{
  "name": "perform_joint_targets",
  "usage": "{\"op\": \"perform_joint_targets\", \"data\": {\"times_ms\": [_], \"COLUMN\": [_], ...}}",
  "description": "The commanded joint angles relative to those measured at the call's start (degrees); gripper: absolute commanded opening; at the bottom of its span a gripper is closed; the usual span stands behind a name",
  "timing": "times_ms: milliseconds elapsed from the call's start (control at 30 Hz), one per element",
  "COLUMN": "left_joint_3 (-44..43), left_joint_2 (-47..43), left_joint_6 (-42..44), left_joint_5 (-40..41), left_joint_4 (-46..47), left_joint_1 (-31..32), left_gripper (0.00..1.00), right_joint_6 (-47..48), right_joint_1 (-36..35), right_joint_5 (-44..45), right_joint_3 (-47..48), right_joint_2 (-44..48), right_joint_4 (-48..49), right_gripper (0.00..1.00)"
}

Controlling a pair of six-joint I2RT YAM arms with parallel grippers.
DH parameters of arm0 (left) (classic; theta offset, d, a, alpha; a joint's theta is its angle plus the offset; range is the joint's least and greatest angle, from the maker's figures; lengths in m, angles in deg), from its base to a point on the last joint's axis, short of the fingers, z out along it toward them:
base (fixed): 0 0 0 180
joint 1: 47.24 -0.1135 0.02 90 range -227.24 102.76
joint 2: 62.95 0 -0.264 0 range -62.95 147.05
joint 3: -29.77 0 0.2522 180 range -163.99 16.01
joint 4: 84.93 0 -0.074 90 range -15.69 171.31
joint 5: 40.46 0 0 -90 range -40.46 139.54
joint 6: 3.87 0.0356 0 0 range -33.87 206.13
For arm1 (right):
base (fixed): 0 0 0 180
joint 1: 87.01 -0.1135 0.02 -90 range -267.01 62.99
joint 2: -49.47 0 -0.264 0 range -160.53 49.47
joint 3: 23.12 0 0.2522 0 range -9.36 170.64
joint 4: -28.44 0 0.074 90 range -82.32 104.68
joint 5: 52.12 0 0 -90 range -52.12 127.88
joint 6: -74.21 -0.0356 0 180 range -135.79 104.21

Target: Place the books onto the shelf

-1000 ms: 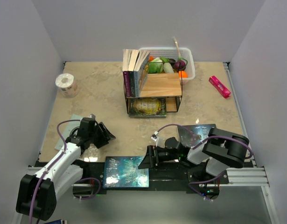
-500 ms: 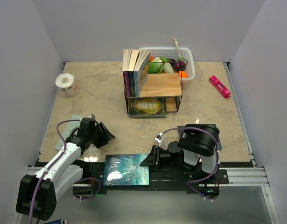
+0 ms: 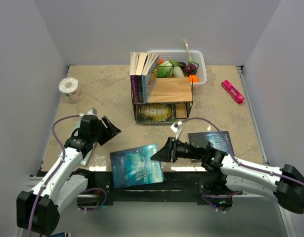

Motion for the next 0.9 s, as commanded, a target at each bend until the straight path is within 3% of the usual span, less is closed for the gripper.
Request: {"op": "perform_joint_targets", "data": {"times_ms": [0, 267, 400, 633, 867], "left_joint_3": [-2.01, 4.05, 8.70, 11.96, 18.99], "left_joint_2": [-1.62, -7.68, -7.69, -4.78, -6.19], "left_joint_6": [2.05, -0.50, -4.88, -5.25, -10.42], "left_joint_5": [-0.50, -7.00, -16.82, -25.81, -33.63], "left_joint_4": [4.35, 12.70, 22.17, 28.87, 43.18], "left_joint_1": [-0.66, -1.54, -1.98, -2.33, -2.77], "left_gripper": [0.68, 0.81, 0.88, 0.89, 0.90], "right_joint_6": [7.42, -0.47, -4.52, -9.87, -14.45], "right_joint_1": [7.67, 12.50, 15.49, 19.62, 22.44], "right_joint_5": [-3.33, -4.37, -6.75, -10.09, -12.90], "right_joint_3": [5.54, -2.19, -4.31, -4.92, -6.06], "right_joint_2": [5.46, 12.75, 13.20, 16.10, 18.30], "right_joint_4": [-17.23, -11.63, -4.59, 0.68, 4.11], "right_gripper": [0.00, 0.00, 0.00, 0.00, 0.00]}}
